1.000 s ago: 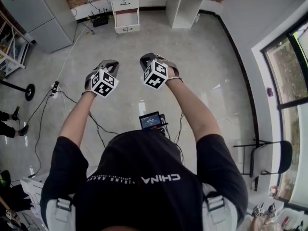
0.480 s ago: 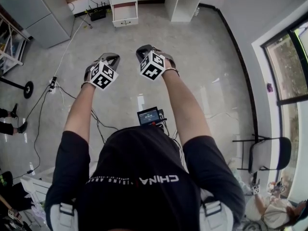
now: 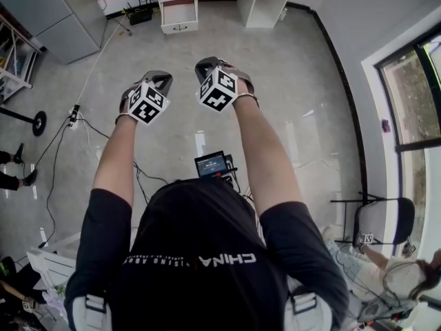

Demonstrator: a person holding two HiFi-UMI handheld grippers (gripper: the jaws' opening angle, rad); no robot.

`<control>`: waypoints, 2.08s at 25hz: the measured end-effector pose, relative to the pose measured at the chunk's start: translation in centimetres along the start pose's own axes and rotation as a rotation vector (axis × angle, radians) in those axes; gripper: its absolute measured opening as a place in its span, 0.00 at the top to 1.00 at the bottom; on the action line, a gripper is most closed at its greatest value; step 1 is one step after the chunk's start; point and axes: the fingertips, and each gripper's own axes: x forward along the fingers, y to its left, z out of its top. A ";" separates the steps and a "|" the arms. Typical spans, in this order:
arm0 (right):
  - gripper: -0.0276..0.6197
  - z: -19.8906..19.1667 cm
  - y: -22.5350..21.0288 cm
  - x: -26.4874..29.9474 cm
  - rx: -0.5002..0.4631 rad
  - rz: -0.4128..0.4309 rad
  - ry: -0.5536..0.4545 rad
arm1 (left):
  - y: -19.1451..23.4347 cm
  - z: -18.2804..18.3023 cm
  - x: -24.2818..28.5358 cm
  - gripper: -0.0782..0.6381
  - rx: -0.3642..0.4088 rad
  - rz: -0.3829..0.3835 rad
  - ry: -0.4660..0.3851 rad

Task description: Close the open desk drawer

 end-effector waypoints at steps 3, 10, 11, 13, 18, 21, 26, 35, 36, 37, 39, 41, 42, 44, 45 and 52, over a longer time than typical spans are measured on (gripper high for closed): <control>0.93 -0.8 0.2 0.2 0.023 -0.001 0.013 | 0.3 -0.5 0.1 0.87 0.001 0.010 0.012; 0.93 -3.1 0.3 0.0 0.018 0.025 0.022 | -0.4 0.7 1.5 0.87 -0.001 0.028 0.020; 0.93 -3.5 0.3 0.1 0.018 0.027 0.023 | -0.5 0.8 1.7 0.87 0.006 0.030 0.022; 0.93 -3.9 1.3 0.9 0.013 0.029 0.032 | -0.6 -0.1 1.8 0.87 0.019 0.034 0.025; 0.93 -7.5 -0.5 -0.3 0.005 0.055 0.032 | -1.9 3.1 4.0 0.87 0.038 0.043 0.051; 0.93 -9.6 -2.3 -1.2 0.010 0.069 0.023 | -2.8 5.6 5.6 0.87 0.043 0.044 0.068; 0.93 -10.8 -3.3 -0.6 0.013 0.076 0.017 | -3.1 5.9 7.1 0.87 0.063 0.034 0.091; 0.93 -12.7 -5.2 4.2 0.043 0.102 0.054 | 0.5 2.5 11.3 0.87 0.072 0.011 0.165; 0.93 -12.9 -5.6 5.1 0.046 0.104 0.065 | 1.2 2.2 12.0 0.87 0.076 0.006 0.163; 0.93 -13.0 -6.1 6.2 0.048 0.105 0.077 | 2.0 1.8 12.8 0.87 0.082 -0.002 0.161; 0.93 -12.7 -7.2 8.8 0.047 0.105 0.094 | 3.9 0.7 14.5 0.87 0.091 -0.016 0.153; 0.93 -12.0 -9.0 11.6 0.041 0.097 0.107 | 6.8 0.0 16.5 0.87 0.091 -0.022 0.141; 0.93 -11.6 -10.2 12.9 0.039 0.092 0.114 | 8.5 -0.2 17.5 0.87 0.087 -0.022 0.133; 0.93 -10.5 -12.3 15.7 0.033 0.093 0.133 | 12.1 -0.6 19.3 0.87 0.075 -0.027 0.120; 0.93 -9.9 -13.2 17.2 0.031 0.099 0.143 | 13.9 -0.9 20.1 0.87 0.068 -0.034 0.116; 0.93 -3.6 -20.9 28.6 0.042 0.089 0.173 | 27.8 -4.4 25.3 0.87 0.055 -0.069 0.102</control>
